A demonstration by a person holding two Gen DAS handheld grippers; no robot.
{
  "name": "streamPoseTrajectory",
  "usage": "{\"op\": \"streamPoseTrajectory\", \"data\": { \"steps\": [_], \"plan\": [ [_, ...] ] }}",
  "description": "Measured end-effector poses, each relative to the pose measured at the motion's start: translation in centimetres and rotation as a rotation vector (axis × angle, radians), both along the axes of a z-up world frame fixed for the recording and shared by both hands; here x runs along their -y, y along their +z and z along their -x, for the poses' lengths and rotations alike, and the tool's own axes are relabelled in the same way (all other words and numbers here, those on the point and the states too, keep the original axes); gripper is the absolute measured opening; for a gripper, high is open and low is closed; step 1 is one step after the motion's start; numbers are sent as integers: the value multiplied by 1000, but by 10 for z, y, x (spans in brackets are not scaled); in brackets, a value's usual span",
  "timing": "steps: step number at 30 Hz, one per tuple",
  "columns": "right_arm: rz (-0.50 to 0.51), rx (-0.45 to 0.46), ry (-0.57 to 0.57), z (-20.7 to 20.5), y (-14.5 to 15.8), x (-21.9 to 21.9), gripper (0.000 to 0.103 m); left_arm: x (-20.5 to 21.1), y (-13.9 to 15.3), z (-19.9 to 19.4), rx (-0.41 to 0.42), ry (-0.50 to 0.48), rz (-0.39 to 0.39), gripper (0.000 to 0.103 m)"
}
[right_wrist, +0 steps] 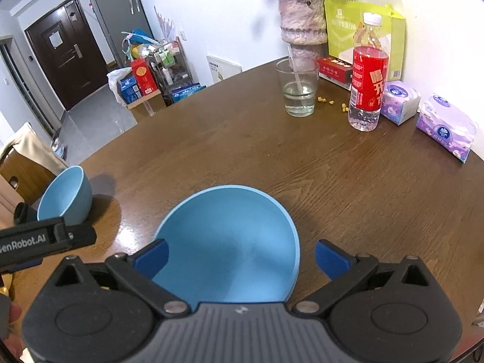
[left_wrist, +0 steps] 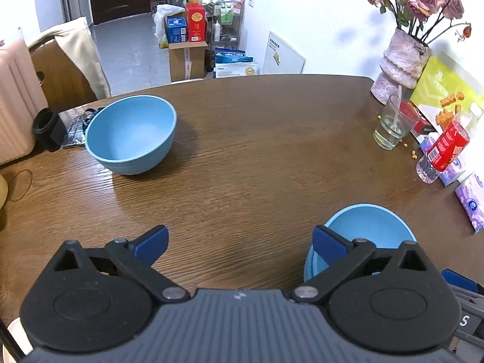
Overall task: Organize plates and bowls
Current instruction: 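Pull both open tools back and move toward the remaining blue bowl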
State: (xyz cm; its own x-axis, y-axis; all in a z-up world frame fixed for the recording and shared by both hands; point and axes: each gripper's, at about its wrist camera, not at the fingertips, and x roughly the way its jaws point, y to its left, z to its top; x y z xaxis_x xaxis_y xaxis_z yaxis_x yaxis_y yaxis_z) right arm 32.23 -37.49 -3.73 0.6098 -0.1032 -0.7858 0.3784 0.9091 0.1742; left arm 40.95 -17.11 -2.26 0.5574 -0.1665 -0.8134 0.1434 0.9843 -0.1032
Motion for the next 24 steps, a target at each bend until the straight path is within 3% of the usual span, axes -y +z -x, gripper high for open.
{"op": "streamPoseTrajectory", "data": {
  "steps": [24],
  "plan": [
    [2, 58, 83, 7, 23, -73, 103, -79, 24, 22, 37, 88, 32, 103]
  ]
}}
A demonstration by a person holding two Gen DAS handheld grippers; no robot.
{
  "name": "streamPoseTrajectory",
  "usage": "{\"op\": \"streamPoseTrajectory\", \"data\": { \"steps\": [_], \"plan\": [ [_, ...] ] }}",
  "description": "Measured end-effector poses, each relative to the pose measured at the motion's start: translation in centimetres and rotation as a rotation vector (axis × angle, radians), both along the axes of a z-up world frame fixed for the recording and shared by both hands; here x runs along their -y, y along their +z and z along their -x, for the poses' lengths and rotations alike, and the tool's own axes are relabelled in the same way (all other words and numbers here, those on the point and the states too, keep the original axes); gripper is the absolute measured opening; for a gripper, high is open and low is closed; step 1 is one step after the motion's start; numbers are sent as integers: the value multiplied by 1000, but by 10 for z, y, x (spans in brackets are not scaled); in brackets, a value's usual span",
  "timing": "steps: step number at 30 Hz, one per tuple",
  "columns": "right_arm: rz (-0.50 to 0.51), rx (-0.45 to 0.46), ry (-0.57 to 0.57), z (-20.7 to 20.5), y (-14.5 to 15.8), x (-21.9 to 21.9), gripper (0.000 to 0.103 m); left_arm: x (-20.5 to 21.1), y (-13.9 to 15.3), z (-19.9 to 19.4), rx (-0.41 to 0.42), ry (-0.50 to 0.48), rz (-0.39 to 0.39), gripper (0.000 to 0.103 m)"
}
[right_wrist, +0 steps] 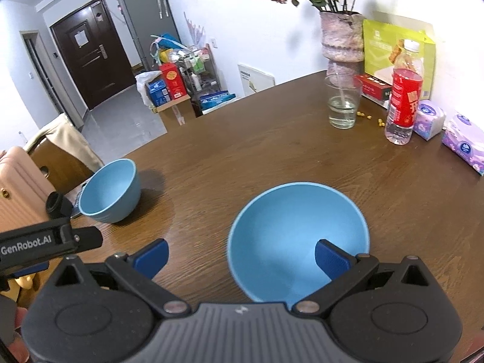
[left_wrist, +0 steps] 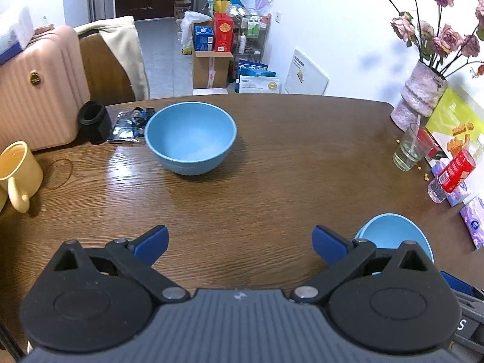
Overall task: Organize plates and bowls
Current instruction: 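Pull both open tools back and move toward the remaining blue bowl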
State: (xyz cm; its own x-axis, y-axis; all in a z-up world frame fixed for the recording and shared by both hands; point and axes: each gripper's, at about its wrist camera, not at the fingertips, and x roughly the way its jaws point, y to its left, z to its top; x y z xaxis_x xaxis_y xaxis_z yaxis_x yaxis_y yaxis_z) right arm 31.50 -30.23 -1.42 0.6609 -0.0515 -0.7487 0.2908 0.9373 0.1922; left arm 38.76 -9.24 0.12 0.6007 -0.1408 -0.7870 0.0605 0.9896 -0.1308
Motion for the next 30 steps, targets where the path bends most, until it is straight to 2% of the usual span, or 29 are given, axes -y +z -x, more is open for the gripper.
{"op": "streamPoseTrajectory", "data": {
  "steps": [18, 30],
  "plan": [
    [14, 2, 74, -3, 8, -67, 103, -73, 9, 13, 15, 74, 11, 103],
    [28, -6, 118, -10, 15, -116, 103, -117, 22, 9, 25, 121, 31, 103]
  ]
}}
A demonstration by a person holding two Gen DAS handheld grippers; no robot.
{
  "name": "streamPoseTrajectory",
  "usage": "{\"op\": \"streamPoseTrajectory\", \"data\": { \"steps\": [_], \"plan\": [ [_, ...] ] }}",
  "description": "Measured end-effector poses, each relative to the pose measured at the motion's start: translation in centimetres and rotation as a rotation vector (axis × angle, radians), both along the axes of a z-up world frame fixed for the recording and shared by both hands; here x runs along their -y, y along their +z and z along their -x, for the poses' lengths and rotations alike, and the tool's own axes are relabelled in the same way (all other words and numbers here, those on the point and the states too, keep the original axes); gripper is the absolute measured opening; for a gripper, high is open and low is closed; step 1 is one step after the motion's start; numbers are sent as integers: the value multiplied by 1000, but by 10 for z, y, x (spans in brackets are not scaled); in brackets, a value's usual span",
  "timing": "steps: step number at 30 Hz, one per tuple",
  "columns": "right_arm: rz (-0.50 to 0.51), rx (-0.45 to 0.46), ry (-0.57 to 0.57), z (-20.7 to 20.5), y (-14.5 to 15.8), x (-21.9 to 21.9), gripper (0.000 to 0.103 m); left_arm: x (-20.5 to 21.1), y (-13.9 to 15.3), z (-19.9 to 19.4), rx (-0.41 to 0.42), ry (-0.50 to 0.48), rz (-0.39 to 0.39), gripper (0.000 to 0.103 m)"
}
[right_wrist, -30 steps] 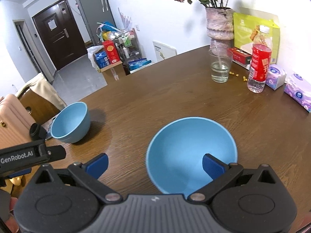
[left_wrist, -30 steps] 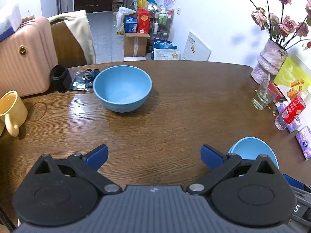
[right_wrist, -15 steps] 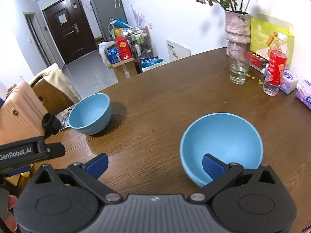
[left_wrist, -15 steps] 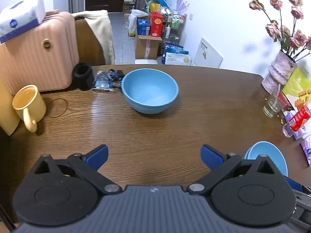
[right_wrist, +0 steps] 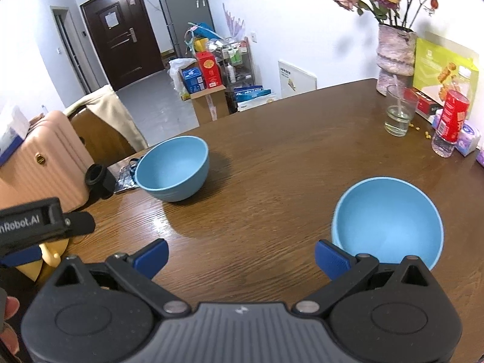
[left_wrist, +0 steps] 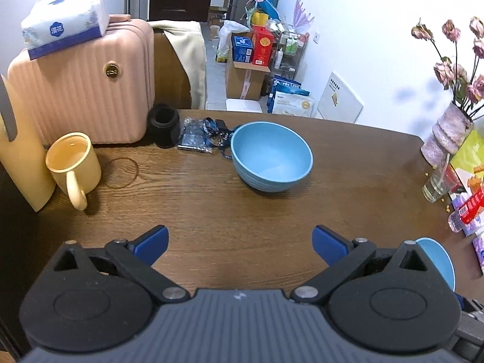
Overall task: Organize plates and bowls
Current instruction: 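Pull both open tools back and move toward the remaining blue bowl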
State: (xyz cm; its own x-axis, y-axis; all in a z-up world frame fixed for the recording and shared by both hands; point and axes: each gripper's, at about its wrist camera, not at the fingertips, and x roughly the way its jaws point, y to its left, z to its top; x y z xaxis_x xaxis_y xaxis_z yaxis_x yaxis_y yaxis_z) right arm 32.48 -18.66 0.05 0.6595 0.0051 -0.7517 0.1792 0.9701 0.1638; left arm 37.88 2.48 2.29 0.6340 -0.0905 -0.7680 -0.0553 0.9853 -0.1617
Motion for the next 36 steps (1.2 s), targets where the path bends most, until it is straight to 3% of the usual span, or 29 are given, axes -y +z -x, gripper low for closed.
{"op": "streamPoseTrajectory", "data": {
  "steps": [17, 36],
  "plan": [
    [29, -37, 58, -33, 8, -35, 103, -25, 0, -22, -18, 55, 36, 103],
    [20, -109, 140, -152, -4, -34, 103, -30, -13, -121, -78, 167, 13, 103]
  ]
}}
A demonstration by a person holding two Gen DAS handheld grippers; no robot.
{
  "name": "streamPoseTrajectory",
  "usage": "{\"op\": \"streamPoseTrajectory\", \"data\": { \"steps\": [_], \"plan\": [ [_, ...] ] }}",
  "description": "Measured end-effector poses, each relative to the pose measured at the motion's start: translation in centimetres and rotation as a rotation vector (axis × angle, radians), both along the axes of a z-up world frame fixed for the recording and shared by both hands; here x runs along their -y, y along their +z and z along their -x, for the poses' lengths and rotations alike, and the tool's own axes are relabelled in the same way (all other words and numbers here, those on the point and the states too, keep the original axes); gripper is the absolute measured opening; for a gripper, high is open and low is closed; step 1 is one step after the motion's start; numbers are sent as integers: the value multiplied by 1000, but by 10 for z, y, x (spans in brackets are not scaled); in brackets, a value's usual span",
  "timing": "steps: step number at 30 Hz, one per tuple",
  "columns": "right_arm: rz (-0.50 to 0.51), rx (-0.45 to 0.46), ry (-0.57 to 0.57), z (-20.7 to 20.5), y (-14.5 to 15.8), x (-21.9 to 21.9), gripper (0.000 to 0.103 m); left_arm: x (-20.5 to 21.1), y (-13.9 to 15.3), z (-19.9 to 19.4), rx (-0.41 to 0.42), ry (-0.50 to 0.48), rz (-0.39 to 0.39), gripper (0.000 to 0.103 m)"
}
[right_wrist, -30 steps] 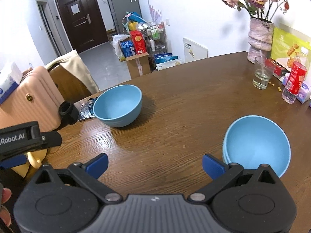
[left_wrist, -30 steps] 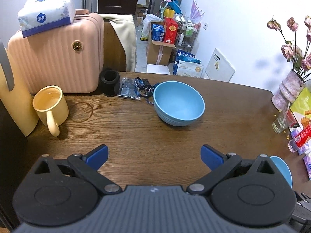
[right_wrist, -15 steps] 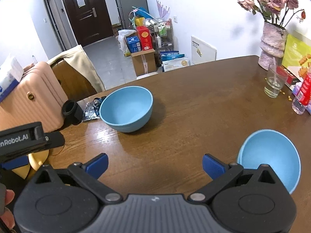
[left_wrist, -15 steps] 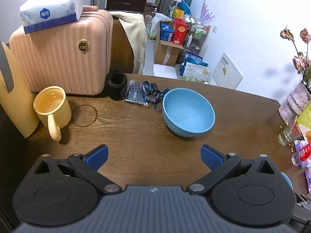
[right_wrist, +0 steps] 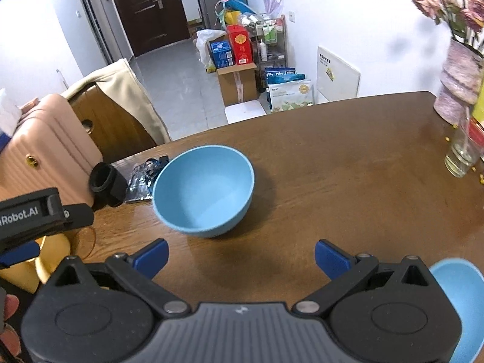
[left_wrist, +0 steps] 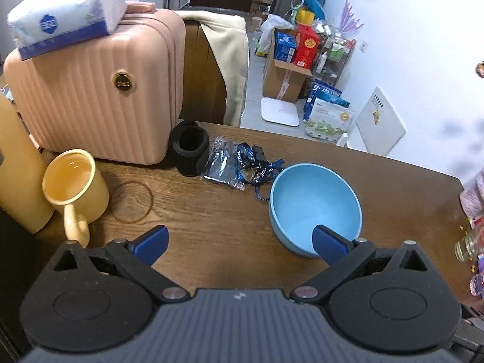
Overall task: Organize plates and bowls
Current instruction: 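Pull both open tools back and move toward the remaining blue bowl, then close the left tool on the blue bowl rim while the right tool grips it too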
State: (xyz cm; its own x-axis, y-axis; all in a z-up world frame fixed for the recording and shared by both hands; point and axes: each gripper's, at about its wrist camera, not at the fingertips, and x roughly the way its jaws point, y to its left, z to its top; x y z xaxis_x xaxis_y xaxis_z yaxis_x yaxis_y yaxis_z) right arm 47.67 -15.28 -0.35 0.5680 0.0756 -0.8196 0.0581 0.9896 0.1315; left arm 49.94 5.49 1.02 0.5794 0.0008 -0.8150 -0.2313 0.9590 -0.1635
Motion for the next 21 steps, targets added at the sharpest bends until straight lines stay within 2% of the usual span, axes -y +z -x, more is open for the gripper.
{"op": "streamPoseTrajectory", "data": {
  "steps": [10, 14, 17, 21],
  "plan": [
    [-37, -82, -3, -87, -20, 20, 103, 17, -27, -76, -89, 32, -19, 103],
    [-8, -117, 12, -116, -35, 20, 94, 22, -42, -108, -125, 53, -27, 103],
    [13, -136, 28, -137, -46, 18, 92, 25, -54, -130, -150, 71, -32, 103],
    [17, -164, 47, -158, -59, 16, 79, 27, -69, -142, -171, 74, -43, 103]
  ]
}}
